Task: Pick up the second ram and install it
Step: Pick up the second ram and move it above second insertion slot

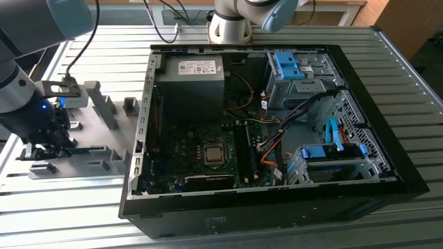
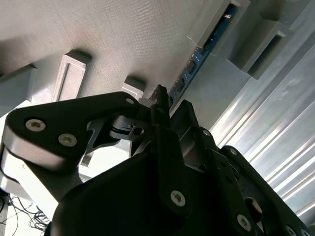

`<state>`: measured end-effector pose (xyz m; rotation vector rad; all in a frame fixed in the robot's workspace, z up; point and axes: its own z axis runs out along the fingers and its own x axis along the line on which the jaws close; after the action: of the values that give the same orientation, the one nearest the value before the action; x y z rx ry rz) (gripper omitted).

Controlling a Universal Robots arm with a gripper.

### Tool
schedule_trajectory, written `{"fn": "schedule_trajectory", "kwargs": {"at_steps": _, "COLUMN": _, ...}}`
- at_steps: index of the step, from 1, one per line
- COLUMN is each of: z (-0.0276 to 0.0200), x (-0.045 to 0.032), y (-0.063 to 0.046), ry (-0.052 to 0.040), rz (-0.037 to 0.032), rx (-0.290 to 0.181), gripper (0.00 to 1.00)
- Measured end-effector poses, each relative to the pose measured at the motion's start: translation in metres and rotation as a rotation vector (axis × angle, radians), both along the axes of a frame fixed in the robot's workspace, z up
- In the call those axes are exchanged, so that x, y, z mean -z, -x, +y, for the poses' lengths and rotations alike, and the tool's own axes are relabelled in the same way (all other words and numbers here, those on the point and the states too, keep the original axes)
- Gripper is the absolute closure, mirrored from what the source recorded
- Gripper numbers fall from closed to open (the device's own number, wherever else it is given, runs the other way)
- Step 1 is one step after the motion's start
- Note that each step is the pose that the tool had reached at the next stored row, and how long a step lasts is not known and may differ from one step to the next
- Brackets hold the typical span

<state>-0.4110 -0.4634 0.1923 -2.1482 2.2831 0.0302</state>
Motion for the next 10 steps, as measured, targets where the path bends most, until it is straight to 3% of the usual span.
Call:
{"fn": "schedule_trajectory", "kwargs": {"at_steps": 3, "z": 0.0001, "x": 0.0005, "y": 0.0, "ry": -0.0001, "rz": -0.0001, "rx": 0.0, "gripper": 0.72}}
{"fn": "schedule_trajectory", "kwargs": {"at_steps": 4, "z": 0.0001, "x": 0.0006, "y": 0.0, "ry": -0.0001, "rz": -0.0001, "rx": 0.0, "gripper": 0.78}}
{"fn": "schedule_trajectory", "kwargs": {"at_steps": 10, "z": 0.0001, "x": 0.0007, "y": 0.0, "ry": -0.0001, "rz": -0.0001, "rx": 0.0, "gripper": 0.86}}
